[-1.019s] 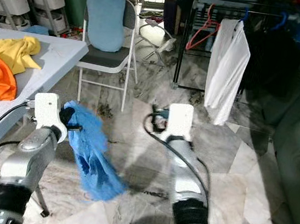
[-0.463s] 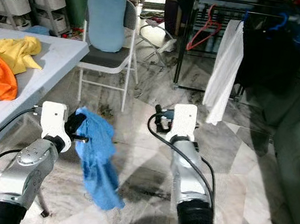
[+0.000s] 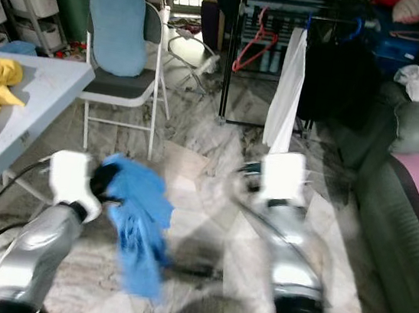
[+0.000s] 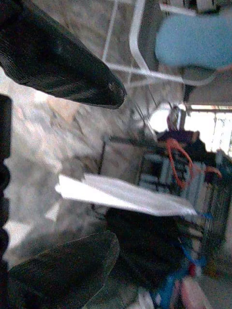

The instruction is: Hang hanger

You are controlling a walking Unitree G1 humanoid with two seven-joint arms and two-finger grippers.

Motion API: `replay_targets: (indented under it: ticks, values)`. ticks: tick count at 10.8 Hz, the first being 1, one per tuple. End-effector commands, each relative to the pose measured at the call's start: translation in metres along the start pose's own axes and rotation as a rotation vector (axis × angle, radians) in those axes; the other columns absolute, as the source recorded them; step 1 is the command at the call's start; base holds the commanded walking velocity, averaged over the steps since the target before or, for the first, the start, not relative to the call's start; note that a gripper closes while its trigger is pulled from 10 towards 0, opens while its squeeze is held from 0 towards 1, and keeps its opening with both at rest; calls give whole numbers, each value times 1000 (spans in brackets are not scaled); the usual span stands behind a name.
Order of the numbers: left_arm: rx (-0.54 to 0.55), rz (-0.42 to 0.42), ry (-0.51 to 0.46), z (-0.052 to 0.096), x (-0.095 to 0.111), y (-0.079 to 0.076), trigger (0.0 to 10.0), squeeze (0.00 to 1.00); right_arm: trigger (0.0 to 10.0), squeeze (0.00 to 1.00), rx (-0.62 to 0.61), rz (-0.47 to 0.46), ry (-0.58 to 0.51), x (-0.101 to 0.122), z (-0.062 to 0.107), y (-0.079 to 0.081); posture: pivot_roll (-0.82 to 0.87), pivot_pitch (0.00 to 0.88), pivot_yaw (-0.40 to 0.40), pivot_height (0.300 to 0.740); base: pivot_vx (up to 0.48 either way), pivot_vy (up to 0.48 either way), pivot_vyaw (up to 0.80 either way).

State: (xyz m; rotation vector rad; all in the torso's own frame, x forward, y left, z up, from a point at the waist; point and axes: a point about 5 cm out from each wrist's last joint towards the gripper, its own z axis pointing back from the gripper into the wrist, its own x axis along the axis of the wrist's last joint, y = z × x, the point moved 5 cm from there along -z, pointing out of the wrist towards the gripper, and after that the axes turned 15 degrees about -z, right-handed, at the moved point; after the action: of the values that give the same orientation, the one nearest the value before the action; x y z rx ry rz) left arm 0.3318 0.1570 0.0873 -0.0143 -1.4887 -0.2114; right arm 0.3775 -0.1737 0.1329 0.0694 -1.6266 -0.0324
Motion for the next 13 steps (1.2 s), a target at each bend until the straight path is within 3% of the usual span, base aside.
replay_targets:
  ticks: [1,3,5,6,8,10,12,13]
  values:
    - [12,-8,-33,2,6,6,10000,0,10000,0,3,11,-5,1,2,-1,-28,0,38,740,277,0,0]
    - [15,-7,-17,5,-4,7,10000,0,10000,0,5,27,2,4,2,-8,-67,0,49,740,277,0,0]
    - [-33,-24,-29,-4,-1,-1,10000,0,10000,0,1,34,43,6,-1,-12,-91,0,64,740,315,0,0]
    - [-97,-63,-54,-9,6,-10,10000,0,10000,0,21,50,70,2,-1,-11,-99,0,72,740,349,0,0]
    - [-168,-139,-71,-8,8,-12,10000,0,10000,0,34,80,86,-3,7,-9,-103,0,83,740,413,0,0]
    - [-170,-149,-65,3,4,-15,10000,0,10000,0,23,49,93,-12,19,-4,-69,0,55,740,407,142,0]
    - [-134,-157,-70,19,0,-17,10000,0,10000,0,0,80,-28,6,19,3,-35,0,24,740,382,289,0]
    - [-107,-150,-51,29,-6,-14,10000,0,10000,0,-64,43,-8,1,20,-5,-32,0,42,740,386,285,0]
